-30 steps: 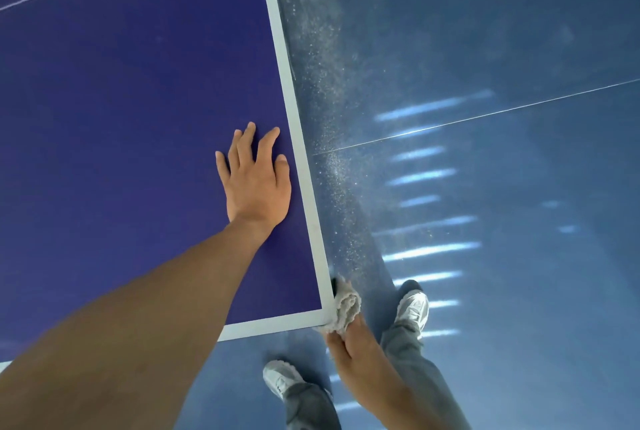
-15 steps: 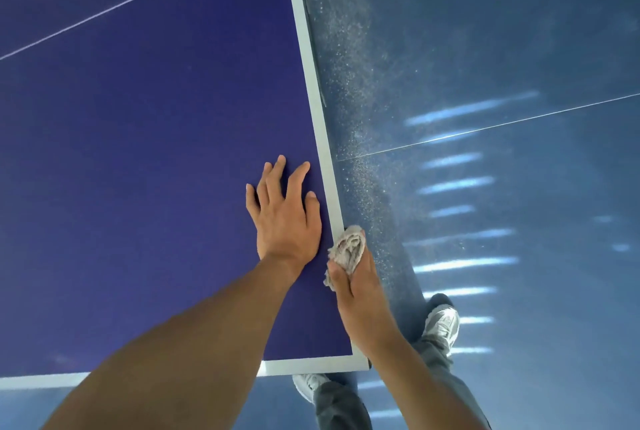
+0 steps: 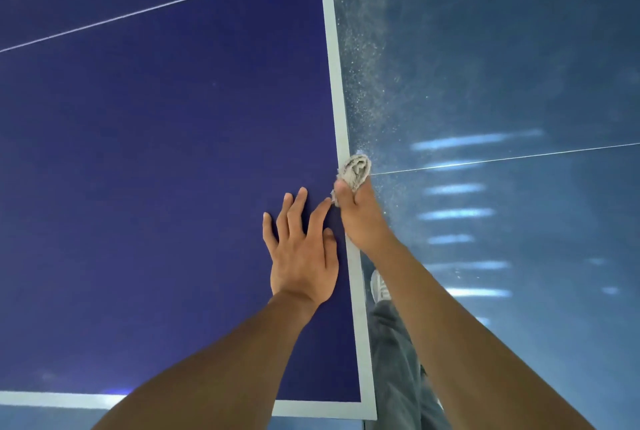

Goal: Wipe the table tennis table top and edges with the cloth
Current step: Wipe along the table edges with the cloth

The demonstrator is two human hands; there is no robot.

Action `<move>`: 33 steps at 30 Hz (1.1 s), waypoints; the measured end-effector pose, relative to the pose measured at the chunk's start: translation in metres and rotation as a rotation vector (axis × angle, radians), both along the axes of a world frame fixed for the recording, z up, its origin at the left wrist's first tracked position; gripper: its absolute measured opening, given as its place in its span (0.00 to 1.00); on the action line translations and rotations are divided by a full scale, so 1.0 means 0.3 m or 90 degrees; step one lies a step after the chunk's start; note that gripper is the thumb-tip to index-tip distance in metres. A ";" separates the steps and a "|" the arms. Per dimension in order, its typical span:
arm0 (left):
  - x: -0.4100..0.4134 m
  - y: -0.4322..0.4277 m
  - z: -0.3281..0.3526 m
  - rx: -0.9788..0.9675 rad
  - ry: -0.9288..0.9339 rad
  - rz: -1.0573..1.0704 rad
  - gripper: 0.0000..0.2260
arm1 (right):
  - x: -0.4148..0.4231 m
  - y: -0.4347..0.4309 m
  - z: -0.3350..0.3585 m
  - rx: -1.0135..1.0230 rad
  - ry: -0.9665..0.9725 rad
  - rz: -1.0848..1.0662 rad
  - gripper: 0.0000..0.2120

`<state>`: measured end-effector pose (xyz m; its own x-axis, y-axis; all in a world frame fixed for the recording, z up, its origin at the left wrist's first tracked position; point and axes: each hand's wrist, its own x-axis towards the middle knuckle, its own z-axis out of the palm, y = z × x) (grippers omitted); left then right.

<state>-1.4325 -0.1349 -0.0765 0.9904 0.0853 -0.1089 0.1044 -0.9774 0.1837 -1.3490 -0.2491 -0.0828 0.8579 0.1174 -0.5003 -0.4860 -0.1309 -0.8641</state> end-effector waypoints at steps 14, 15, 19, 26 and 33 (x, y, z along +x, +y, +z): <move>0.002 -0.006 0.022 0.005 0.025 -0.008 0.22 | 0.089 -0.002 0.045 -0.004 0.015 0.015 0.09; 0.003 -0.007 0.021 0.004 0.020 -0.006 0.22 | 0.195 0.011 0.038 -0.019 -0.019 0.020 0.09; 0.003 -0.010 0.024 0.004 0.005 -0.004 0.21 | 0.465 0.038 0.027 -0.044 -0.051 0.024 0.21; 0.014 -0.016 0.040 0.013 0.015 -0.001 0.21 | 0.105 -0.020 0.038 0.002 0.056 0.024 0.21; 0.025 -0.020 0.054 -0.001 0.013 0.006 0.21 | 0.085 -0.045 0.058 -0.012 0.060 0.097 0.11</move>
<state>-1.4249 -0.1409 -0.0603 0.9871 0.0942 -0.1297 0.1172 -0.9761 0.1833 -1.3235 -0.2626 -0.0655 0.7804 0.2322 -0.5806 -0.5375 -0.2253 -0.8126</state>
